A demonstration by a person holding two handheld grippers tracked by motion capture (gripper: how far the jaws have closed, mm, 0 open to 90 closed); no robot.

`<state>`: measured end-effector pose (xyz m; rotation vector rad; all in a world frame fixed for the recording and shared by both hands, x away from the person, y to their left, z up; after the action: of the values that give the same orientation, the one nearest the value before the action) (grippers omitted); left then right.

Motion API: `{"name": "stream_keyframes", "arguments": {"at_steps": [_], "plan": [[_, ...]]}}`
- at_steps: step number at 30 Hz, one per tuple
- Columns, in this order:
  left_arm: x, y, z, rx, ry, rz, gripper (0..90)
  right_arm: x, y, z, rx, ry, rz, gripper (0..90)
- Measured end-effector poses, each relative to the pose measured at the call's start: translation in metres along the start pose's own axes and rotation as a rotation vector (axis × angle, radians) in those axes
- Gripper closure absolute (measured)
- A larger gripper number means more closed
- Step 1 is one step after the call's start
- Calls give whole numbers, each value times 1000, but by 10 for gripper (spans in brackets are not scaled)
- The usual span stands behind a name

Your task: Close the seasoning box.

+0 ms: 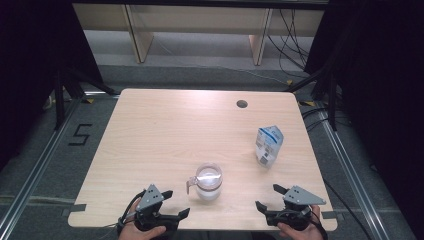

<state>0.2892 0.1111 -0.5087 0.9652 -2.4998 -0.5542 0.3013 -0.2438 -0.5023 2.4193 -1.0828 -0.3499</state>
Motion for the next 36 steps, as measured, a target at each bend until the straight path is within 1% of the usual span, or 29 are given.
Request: {"name": "stream_keyframes", "arguments": {"at_steps": [2, 3, 4, 5, 6, 7, 8, 9, 10, 11, 12, 13, 14, 15, 16, 17, 18, 19, 20, 21, 22, 24, 25, 26, 29, 31, 34, 35, 36], "plan": [[0, 1, 1, -1, -8, -2, 157, -2, 0, 1, -7, -16, -13, 158], [1, 1, 2, 1, -2, -6, 157, -1, 1, 1, 0, 5, 3, 158], [1, 0, 2, 2, -12, 4, 156, -4, 3, 3, -23, -28, 7, 158], [2, 0, 3, 9, -7, 4, 154, -4, 3, 3, -26, -25, -5, 158], [3, 0, 4, 1, -11, 0, 154, -3, 2, 3, -27, -5, -12, 158], [3, -1, 5, 8, -13, 10, 154, -3, 2, 4, -13, 3, -4, 158], [4, -1, 6, 2, -17, 11, 154, -4, 3, 5, -25, -12, -9, 158], [5, -2, 6, 8, -25, 7, 154, -3, 3, 5, -18, 4, 0, 158], [5, -1, 7, -3, -32, 3, 154, -5, 4, 6, -28, -8, 8, 158], [5, -1, 8, -7, -36, -5, 154, -5, 4, 6, -43, 8, -7, 159], [6, -2, 9, -8, -34, 4, 154, -5, 4, 7, -39, 14, -4, 160], [7, -2, 9, -11, -37, 9, 154, -6, 5, 7, -52, 16, 6, 161], [8, -3, 10, -11, -38, 11, 154, -5, 4, 7, -39, 36, 7, 161], [9, -4, 11, -7, -40, 15, 154, -5, 5, 7, -42, 50, 21, 161], [10, -3, 11, -22, -55, 15, 154, -7, 5, 8, -53, 38, 5, 161], [11, -3, 11, -23, -65, 14, 154, -9, 6, 9, -66, 8, 8, 161], [12, -3, 12, -31, -57, 7, 154, -8, 6, 10, -72, 23, 1, 160], [12, -4, 12, -29, -63, 11, 154, -7, 4, 10, -70, 44, -8, 160], [13, -4, 13, -31, -61, 14, 154, -8, 4, 11, -80, 35, 0, 160], [13, -5, 13, -33, -67, 15, 154, -7, 5, 12, -81, 46, 12, 160], [13, -5, 13, -34, -67, 16, 154, -10, 6, 13, -98, 8, 9, 160], [14, -5, 14, -34, -67, 13, 154, -9, 5, 13, -93, 24, -7, 160], [14, -5, 14, -34, -67, 13, 154, -9, 5, 13, -93, 19, -1, 160], [13, -5, 14, -28, -64, 16, 154, -8, 5, 13, -95, 44, -3, 160], [13, -5, 14, -25, -61, 12, 154, -9, 6, 15, -105, 26, 10, 160], [13, -5, 13, -25, -56, 8, 154, -9, 5, 15, -105, 42, -2, 160], [13, -5, 14, -36, -60, 0, 154, -9, 4, 16, -111, 45, -4, 160], [13, -5, 14, -33, -64, 3, 154, -10, 4, 16, -111, 36, -4, 160], [13, -5, 14, -33, -63, 2, 154, -9, 4, 16, -112, 47, 3, 160]]}}
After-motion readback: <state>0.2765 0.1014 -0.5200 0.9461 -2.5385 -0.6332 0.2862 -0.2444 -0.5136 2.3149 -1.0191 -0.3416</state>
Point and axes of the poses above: each handheld gripper's, and its own axes: y roughly backward along the jaws, z roughly out of its underside, x roughly to its right, the point moved 4 cm from there along -y, roughly forward along the jaws
